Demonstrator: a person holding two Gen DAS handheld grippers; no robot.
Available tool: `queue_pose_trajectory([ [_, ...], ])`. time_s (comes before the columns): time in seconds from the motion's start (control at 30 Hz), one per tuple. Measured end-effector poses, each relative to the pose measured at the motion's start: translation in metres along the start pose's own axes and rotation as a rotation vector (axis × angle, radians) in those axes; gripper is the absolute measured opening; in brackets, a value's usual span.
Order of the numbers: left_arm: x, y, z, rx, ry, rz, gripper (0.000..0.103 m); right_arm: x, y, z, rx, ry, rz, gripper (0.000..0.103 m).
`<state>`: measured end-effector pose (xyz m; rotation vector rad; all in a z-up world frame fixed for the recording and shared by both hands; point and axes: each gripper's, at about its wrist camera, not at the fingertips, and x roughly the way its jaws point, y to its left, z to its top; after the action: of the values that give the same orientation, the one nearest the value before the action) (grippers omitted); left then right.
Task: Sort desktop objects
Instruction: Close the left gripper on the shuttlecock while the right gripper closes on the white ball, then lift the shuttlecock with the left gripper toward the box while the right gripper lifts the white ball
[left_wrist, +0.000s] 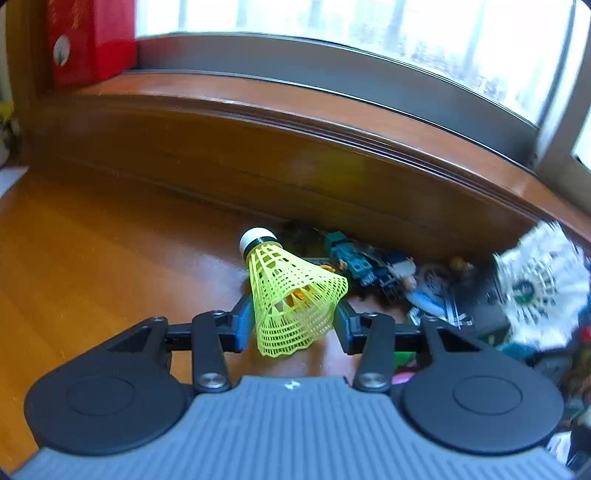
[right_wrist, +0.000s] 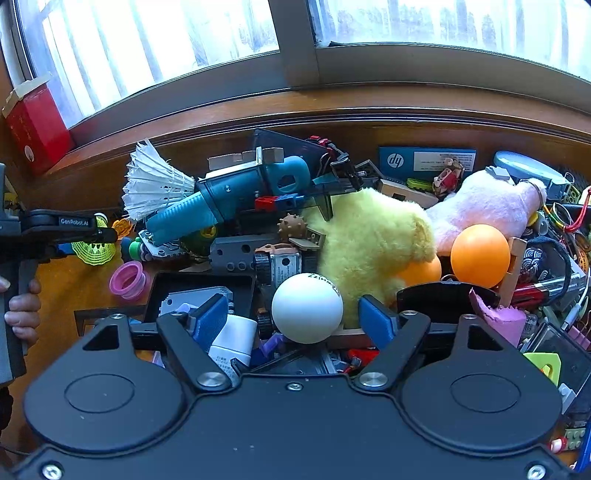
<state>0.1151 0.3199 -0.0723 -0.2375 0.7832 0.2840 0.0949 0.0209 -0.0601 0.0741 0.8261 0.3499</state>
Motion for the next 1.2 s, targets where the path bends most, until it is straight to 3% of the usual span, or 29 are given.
queue_pose_trajectory([
  [0.2, -0.025, -0.008, -0.007, 0.096, -0.058, -0.012, 0.047, -0.001, 0.002, -0.001, -0.012, 0.003, -0.008, 0.075],
  [0.37, -0.04, -0.016, -0.002, 0.096, -0.068, -0.055, 0.047, -0.002, 0.004, -0.001, -0.013, 0.005, -0.004, 0.075],
  [0.43, -0.044, -0.018, -0.001, 0.102, -0.079, -0.067, 0.047, -0.002, 0.005, -0.001, -0.018, 0.003, -0.006, 0.068],
  [0.5, -0.051, -0.022, -0.001, 0.114, -0.089, -0.078, 0.047, -0.003, 0.004, -0.001, -0.012, -0.001, -0.021, 0.044],
  [0.53, -0.054, -0.023, -0.002, 0.119, -0.094, -0.084, 0.047, -0.004, 0.003, -0.001, -0.004, -0.003, -0.022, 0.039],
  [0.97, -0.102, -0.042, -0.01, 0.181, -0.158, -0.207, 0.048, -0.051, 0.009, -0.004, 0.035, -0.095, -0.019, 0.038],
  [1.2, -0.115, -0.06, -0.018, 0.259, -0.166, -0.312, 0.048, -0.081, 0.009, -0.024, 0.088, -0.122, -0.074, 0.038],
])
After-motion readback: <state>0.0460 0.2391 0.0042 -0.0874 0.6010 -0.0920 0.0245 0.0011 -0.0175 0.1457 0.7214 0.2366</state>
